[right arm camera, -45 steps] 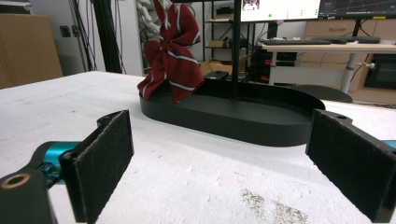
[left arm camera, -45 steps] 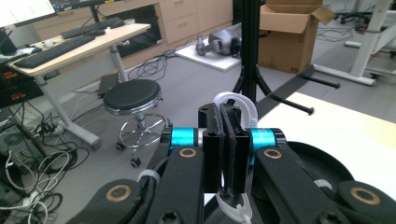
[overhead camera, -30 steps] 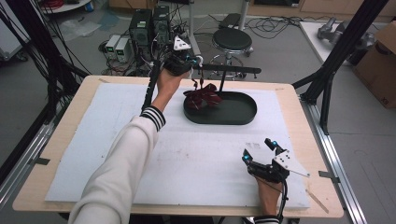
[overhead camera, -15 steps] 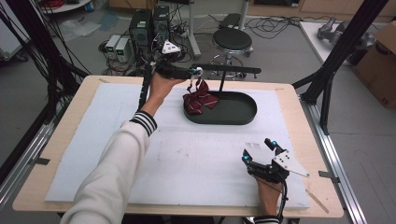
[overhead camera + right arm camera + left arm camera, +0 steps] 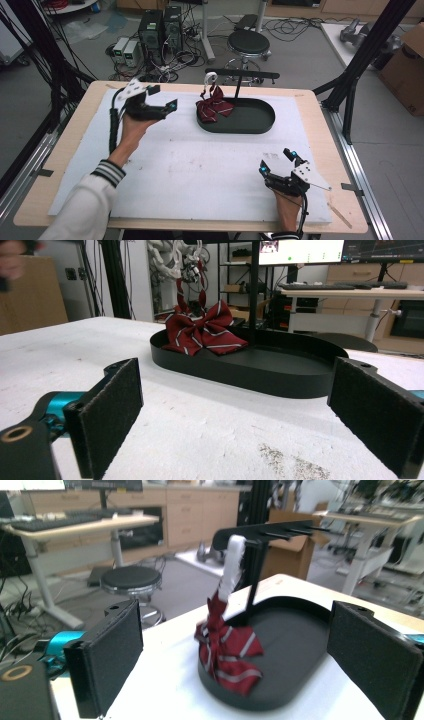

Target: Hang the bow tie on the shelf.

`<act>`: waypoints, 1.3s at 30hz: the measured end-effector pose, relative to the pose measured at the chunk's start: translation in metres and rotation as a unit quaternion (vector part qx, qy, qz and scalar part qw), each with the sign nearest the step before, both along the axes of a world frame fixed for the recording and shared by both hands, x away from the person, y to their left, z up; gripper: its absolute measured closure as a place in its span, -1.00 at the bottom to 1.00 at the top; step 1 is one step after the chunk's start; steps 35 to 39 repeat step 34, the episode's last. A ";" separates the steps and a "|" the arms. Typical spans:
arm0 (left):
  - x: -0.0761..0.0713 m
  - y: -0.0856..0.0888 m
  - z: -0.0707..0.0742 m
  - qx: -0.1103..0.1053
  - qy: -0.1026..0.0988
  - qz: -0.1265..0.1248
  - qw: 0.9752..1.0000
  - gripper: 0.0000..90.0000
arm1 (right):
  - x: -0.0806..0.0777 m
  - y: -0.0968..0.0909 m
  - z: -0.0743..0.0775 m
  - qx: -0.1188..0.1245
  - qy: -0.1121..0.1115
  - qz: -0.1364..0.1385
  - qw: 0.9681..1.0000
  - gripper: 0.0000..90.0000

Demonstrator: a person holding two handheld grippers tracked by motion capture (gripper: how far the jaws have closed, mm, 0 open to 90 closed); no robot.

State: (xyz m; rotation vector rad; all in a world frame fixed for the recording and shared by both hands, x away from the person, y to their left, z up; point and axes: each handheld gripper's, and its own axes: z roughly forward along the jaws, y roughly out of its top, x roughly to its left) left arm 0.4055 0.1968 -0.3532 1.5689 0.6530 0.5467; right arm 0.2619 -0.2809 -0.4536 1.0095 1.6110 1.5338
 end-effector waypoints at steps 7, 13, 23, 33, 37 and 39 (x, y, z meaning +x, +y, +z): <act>-0.043 0.057 -0.022 -0.027 -0.019 0.013 0.999 -0.80 | 0.000 0.000 0.000 -0.001 -0.002 -0.001 1.000 -0.85; -0.095 0.086 -0.057 -0.030 -0.036 0.041 0.998 -0.80 | 0.001 -0.001 0.000 -0.001 -0.003 -0.003 1.000 -0.85; -0.123 0.088 -0.101 -0.030 -0.058 0.056 0.996 -0.80 | 0.000 -0.001 0.000 -0.001 -0.005 -0.002 1.000 -0.85; -0.124 0.089 -0.102 -0.041 -0.059 0.070 0.995 -0.80 | -0.001 0.001 0.000 -0.006 -0.007 -0.003 1.000 -0.85; -0.124 0.089 -0.102 -0.041 -0.059 0.070 0.995 -0.80 | -0.001 0.001 0.000 -0.005 -0.007 -0.002 1.000 -0.85; -0.124 0.089 -0.102 -0.041 -0.059 0.070 0.995 -0.80 | -0.001 0.001 0.000 -0.005 -0.007 -0.002 1.000 -0.85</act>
